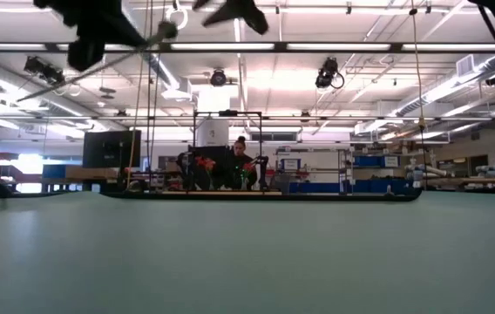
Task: Sort flowers into vase by color
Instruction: Put the black tulip into the transparent vase
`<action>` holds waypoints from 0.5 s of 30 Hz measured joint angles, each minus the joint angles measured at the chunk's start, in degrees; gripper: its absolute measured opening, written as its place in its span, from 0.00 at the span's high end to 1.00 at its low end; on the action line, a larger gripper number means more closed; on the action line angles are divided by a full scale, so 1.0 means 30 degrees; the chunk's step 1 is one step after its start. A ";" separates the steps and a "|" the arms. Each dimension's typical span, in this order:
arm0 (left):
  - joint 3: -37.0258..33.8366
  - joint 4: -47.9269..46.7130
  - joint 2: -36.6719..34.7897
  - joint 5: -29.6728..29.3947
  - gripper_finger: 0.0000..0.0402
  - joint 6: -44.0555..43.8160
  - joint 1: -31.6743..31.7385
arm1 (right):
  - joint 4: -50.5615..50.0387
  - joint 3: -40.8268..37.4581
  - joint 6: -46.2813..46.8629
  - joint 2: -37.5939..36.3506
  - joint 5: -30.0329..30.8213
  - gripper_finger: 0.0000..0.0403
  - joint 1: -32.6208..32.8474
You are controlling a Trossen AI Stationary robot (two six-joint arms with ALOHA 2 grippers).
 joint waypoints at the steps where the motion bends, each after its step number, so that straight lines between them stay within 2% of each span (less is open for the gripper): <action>1: 0.0316 0.0177 -0.0230 0.0026 0.98 0.1023 0.0068 | 0.0744 0.0000 0.0067 0.0000 -0.0073 0.63 0.0185; 4: 0.0940 0.1010 -0.0634 0.0191 0.98 0.3758 0.0121 | 0.3086 0.0000 0.0327 0.0000 -0.0499 0.63 0.0521; 9: 0.1325 0.3431 -0.0669 0.1810 0.98 0.7266 0.0117 | 0.5430 0.0000 0.0870 0.0000 -0.0998 0.63 0.0553; 15: 0.1325 0.4880 -0.0494 0.3133 0.98 0.9138 0.0120 | 0.6854 0.0000 0.0166 0.0000 -0.2791 0.63 0.0596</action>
